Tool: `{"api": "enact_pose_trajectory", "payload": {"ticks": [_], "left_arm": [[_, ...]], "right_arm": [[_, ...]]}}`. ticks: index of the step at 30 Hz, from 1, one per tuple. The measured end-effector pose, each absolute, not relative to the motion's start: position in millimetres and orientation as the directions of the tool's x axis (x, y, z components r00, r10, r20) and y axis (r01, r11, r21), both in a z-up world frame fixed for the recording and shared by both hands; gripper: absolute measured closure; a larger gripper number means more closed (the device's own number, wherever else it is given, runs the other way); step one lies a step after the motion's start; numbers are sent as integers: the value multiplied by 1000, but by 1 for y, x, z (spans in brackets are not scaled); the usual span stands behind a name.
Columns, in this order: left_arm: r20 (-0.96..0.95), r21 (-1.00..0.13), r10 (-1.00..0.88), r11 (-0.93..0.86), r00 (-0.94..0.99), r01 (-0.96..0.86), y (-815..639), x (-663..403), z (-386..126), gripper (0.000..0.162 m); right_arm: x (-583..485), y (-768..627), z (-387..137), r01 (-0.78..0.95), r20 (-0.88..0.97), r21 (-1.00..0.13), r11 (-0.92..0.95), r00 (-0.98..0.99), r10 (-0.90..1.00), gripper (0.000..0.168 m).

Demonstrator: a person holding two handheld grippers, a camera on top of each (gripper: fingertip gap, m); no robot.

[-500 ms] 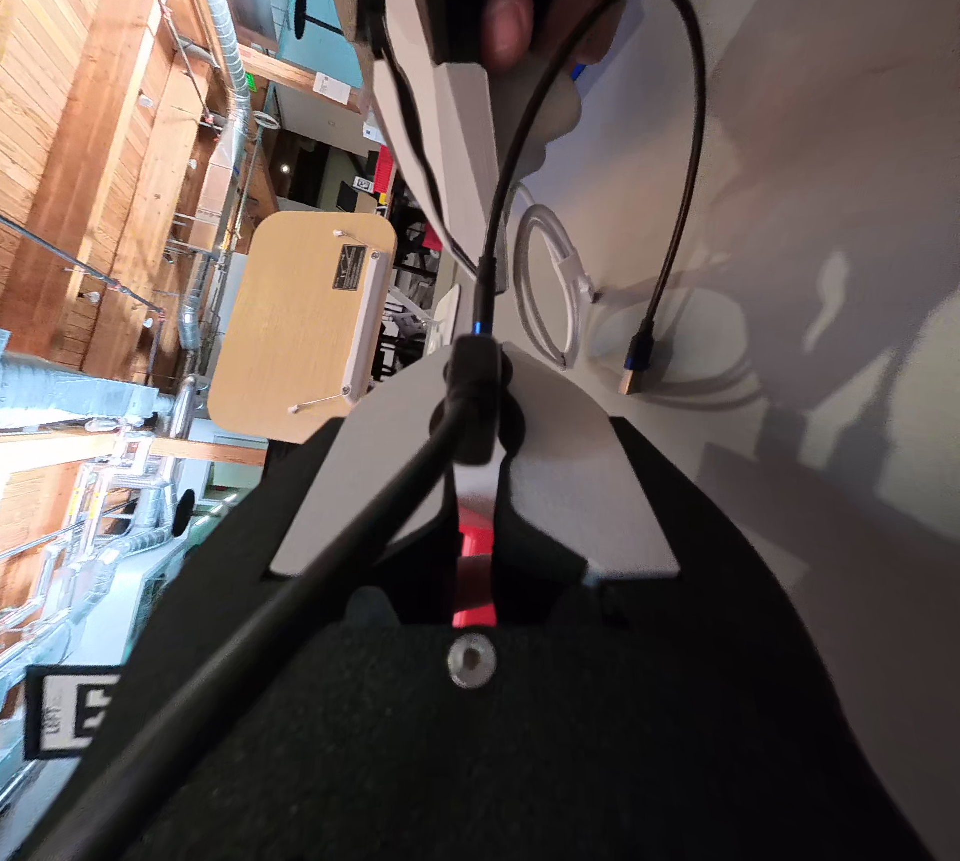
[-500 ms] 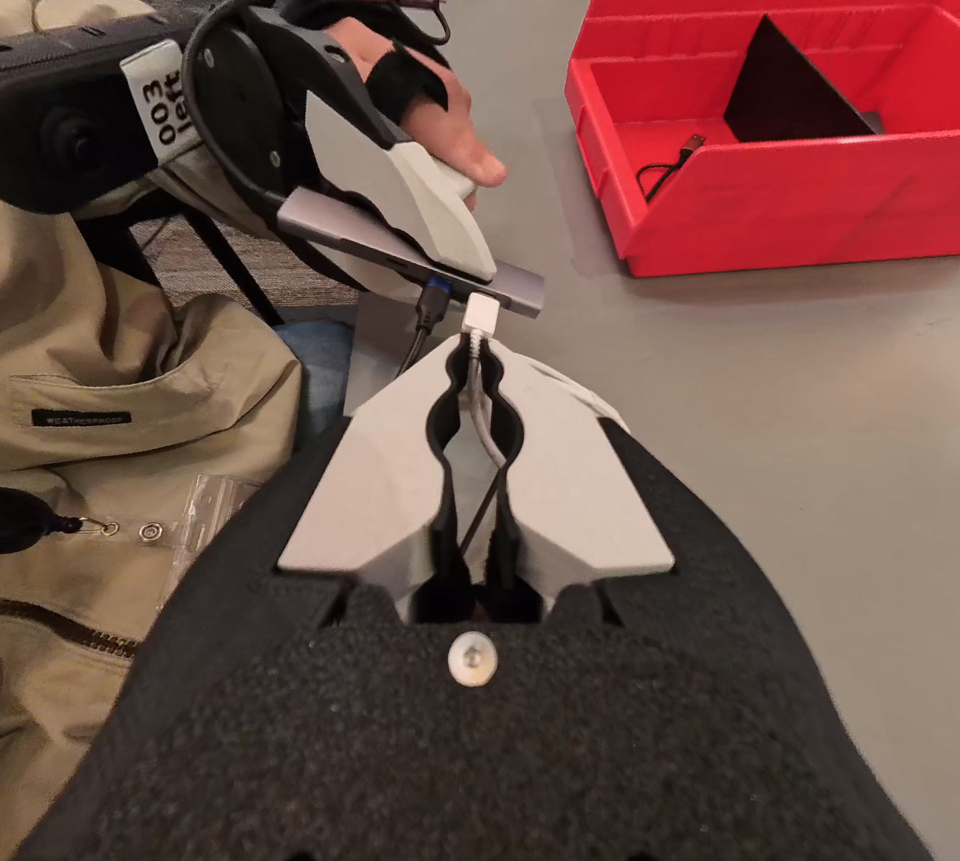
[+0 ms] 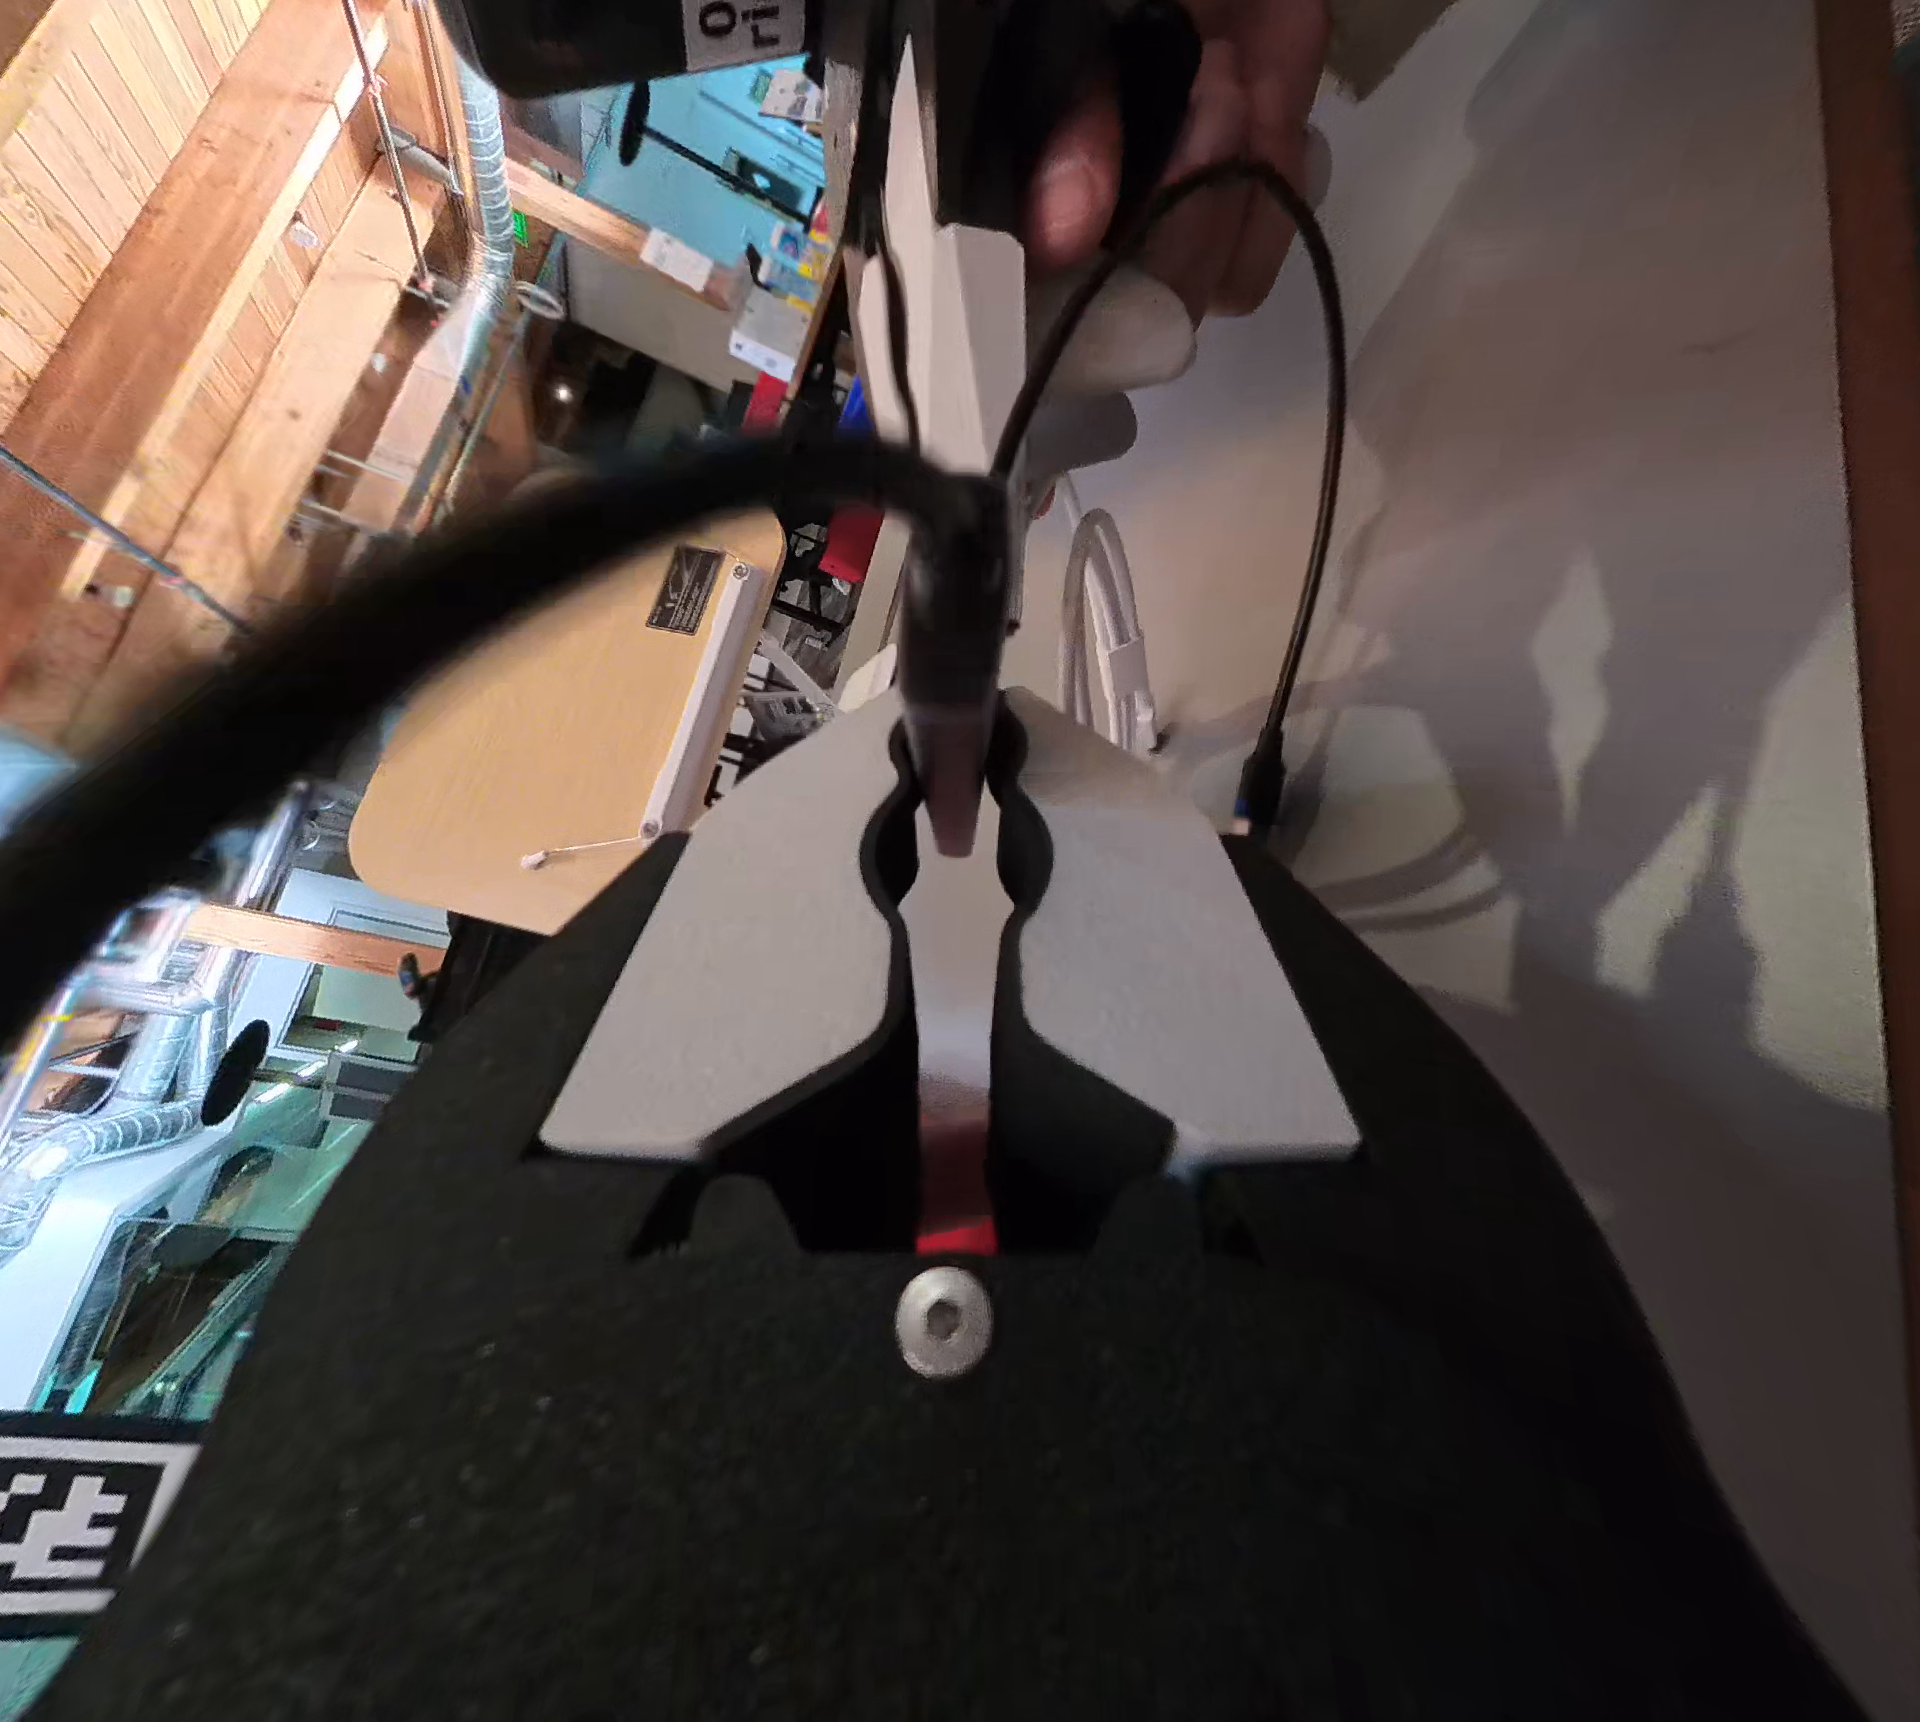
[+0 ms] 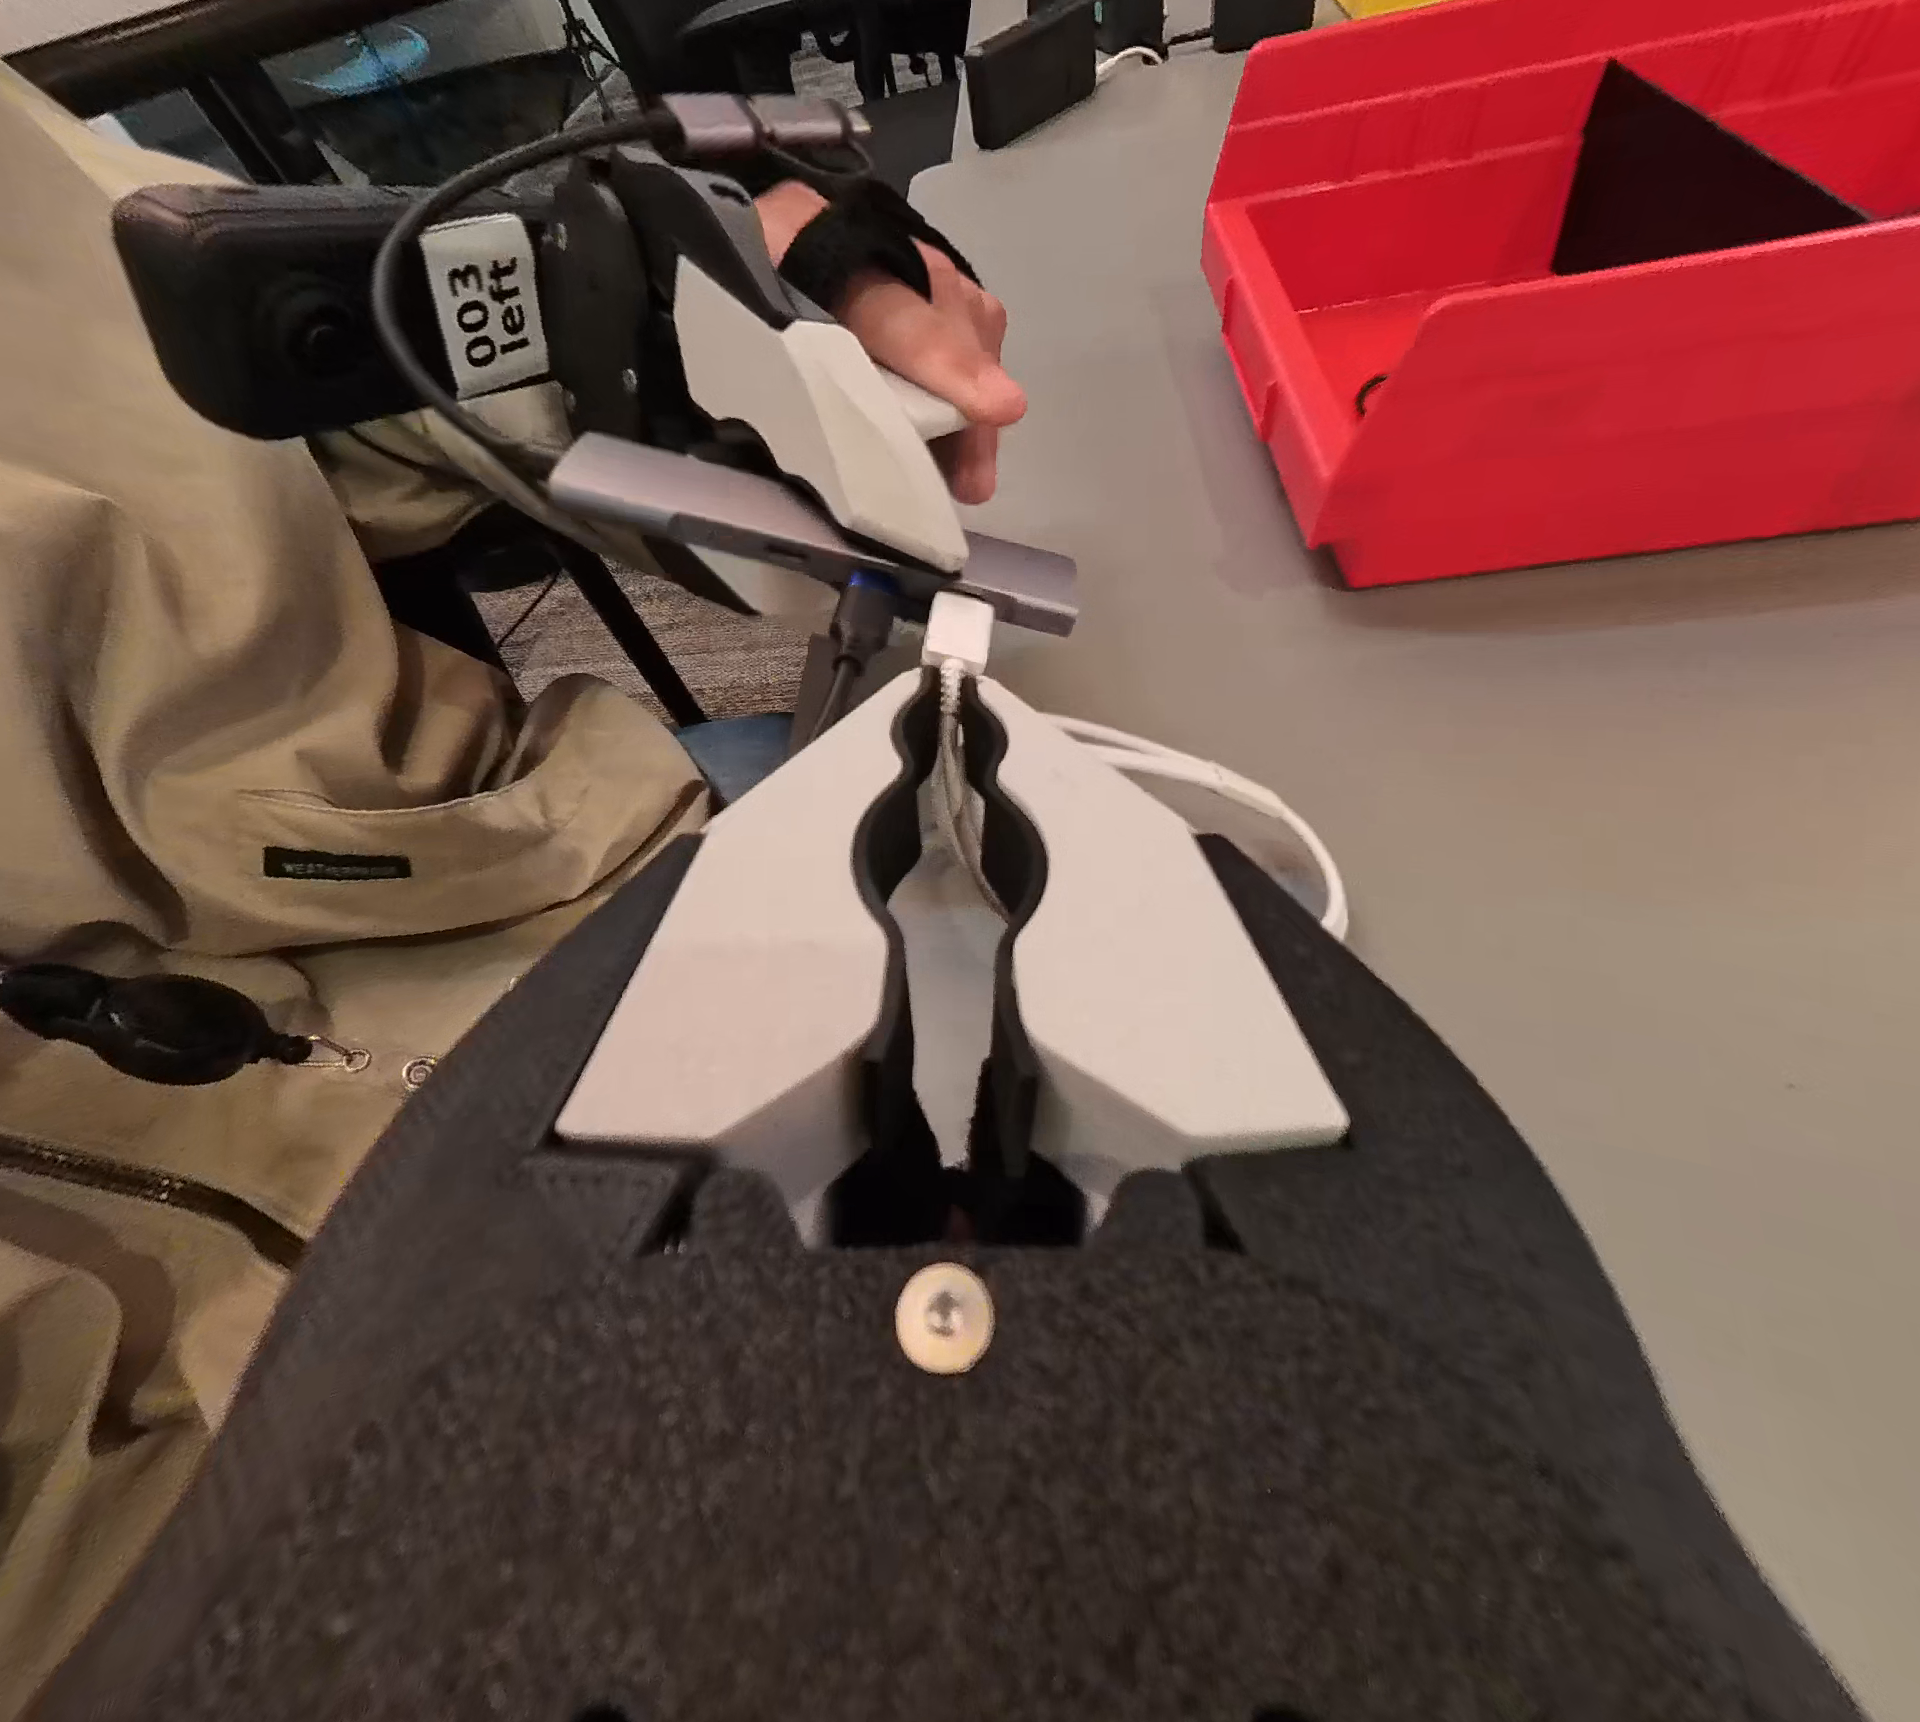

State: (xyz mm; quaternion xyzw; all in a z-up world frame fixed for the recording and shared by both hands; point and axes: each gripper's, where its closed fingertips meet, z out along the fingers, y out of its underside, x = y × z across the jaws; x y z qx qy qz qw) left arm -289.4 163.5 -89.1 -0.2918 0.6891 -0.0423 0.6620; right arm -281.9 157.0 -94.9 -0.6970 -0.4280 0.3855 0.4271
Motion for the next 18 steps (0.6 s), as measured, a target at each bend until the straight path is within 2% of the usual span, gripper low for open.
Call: {"api": "enact_pose_trajectory", "payload": {"ticks": [7, 18], "left_arm": [[-890, -444, -440, 781, 117, -440, 183, -292, -91, 149], [-917, -377, -393, 802, 68, -464, 184, -293, -100, 150]], "right_arm": [[-282, 157, -91, 281, -163, -921, -270, 351, 922, 165], [-284, 159, -97, 306, -155, -910, -281, 378, 913, 166]]}}
